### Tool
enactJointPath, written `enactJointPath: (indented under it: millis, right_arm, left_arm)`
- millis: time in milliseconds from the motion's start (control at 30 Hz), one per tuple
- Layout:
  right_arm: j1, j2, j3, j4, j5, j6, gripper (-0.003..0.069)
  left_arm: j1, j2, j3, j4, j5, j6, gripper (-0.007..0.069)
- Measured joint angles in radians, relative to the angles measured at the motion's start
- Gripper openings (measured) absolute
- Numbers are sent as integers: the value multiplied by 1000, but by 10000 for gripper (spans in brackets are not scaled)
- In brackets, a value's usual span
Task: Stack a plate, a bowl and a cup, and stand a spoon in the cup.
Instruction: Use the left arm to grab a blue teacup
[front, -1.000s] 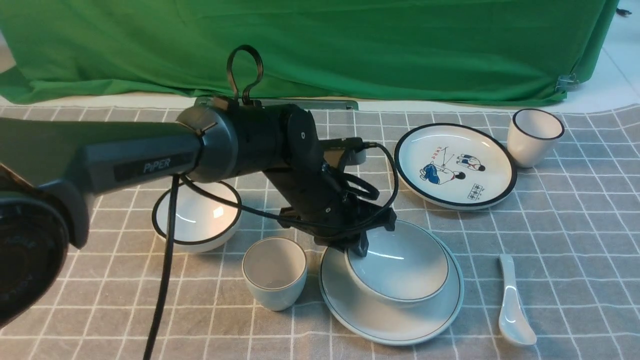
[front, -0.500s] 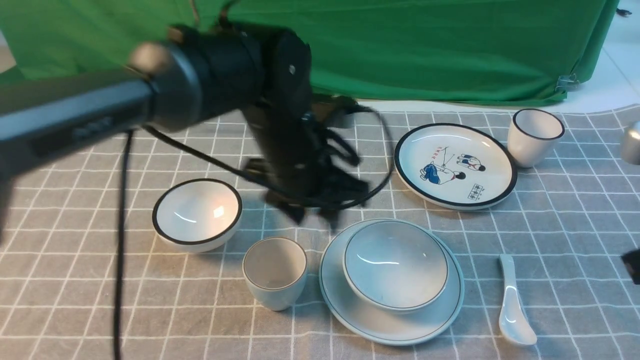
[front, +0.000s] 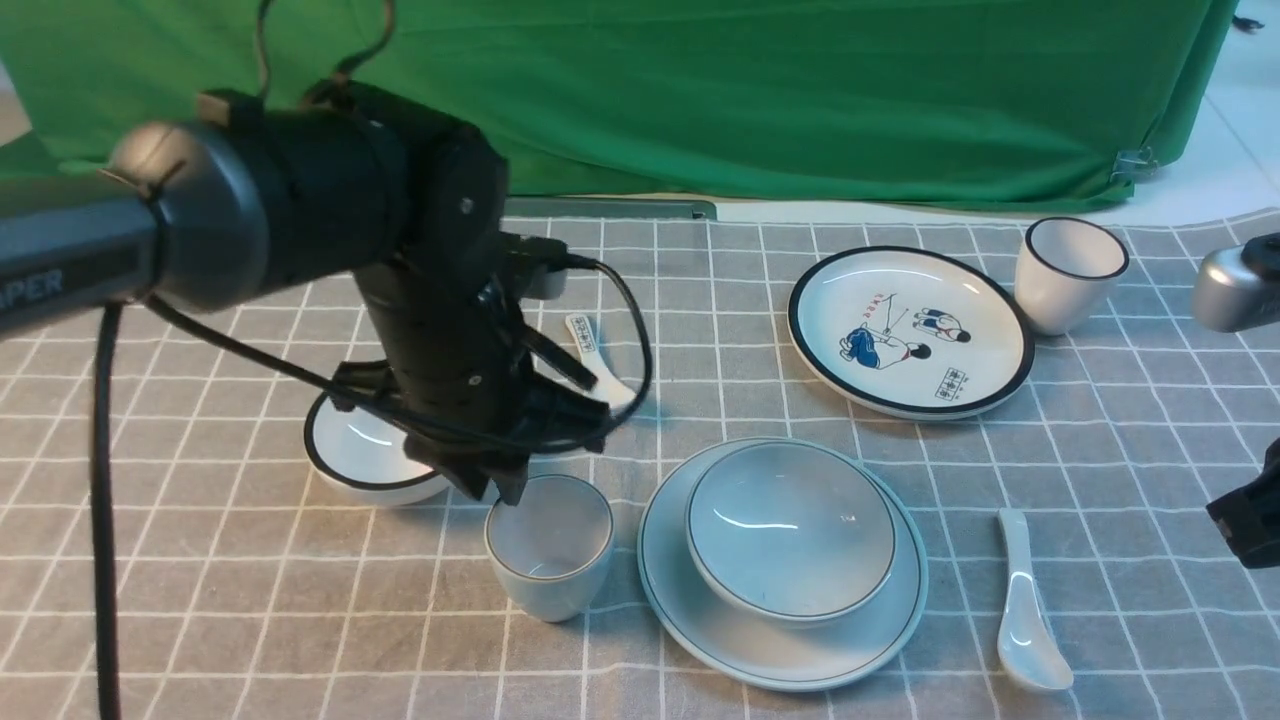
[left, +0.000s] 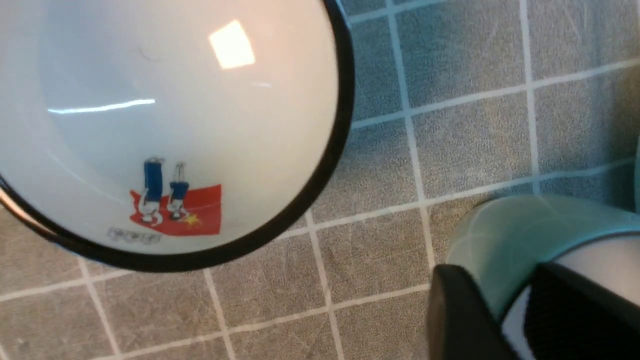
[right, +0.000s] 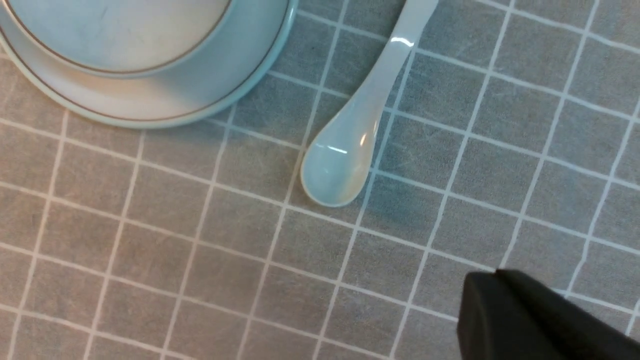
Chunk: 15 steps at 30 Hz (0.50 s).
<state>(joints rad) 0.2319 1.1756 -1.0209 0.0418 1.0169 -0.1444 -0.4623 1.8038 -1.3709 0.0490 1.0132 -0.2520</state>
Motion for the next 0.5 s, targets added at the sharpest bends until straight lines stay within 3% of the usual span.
enactJointPath:
  millis: [167, 267, 367, 500]
  right_arm:
    - [0, 0, 0, 0, -7, -4, 23]
    - [0, 0, 0, 0, -21, -4, 23]
    - [0, 0, 0, 0, -32, -4, 23]
    - [0, 0, 0, 0, -44, -4, 23]
  left_arm:
    - [25, 6, 24, -38, -25, 39, 447]
    - [25, 11, 70, -63, -79, 43, 488]
    - [25, 24, 91, -67, -92, 44, 440]
    - [25, 30, 100, -79, -97, 68, 212]
